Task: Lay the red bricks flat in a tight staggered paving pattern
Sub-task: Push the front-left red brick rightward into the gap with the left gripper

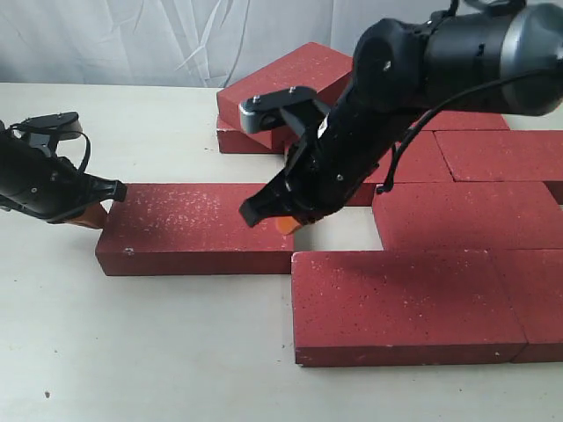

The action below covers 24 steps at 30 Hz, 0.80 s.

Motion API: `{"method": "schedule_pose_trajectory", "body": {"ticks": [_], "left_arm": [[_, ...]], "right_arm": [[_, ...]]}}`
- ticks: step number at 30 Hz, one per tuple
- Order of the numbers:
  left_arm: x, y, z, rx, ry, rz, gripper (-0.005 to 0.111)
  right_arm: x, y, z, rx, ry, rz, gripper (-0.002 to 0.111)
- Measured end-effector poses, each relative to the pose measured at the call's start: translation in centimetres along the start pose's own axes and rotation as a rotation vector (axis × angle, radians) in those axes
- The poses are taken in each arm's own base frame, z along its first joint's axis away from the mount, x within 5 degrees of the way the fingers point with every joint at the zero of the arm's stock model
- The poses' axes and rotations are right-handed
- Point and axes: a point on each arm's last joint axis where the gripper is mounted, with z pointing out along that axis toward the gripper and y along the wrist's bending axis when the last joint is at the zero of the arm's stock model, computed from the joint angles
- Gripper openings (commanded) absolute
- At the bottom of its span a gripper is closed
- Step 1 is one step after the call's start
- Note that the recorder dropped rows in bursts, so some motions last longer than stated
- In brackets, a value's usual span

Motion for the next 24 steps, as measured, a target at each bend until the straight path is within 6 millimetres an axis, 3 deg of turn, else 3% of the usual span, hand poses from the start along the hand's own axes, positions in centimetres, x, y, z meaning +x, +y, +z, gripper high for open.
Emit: {"method": "schedule_pose_trajectory", "body": {"ticks": [5,10,24], "left_arm": [[0.0,0.0,0.0,0.002,-0.002,-0.005,0.000],[-0.1,-0.2,0.0,0.019,-0.013,-0.027,0.000],[-0.3,-0.5,0.0,0.053,-0.027,-0.073,0.000]], "right_arm": [[-0.2,-1.9,-2.0,0.024,-0.053,0.057,-0.001],[-0.2,-3.4,-2.8,0.040,-0.073,0.115,-0.001],[-0.2,-3.7,-2.8,0.044,-0.076,0.124,-0.001]]}}
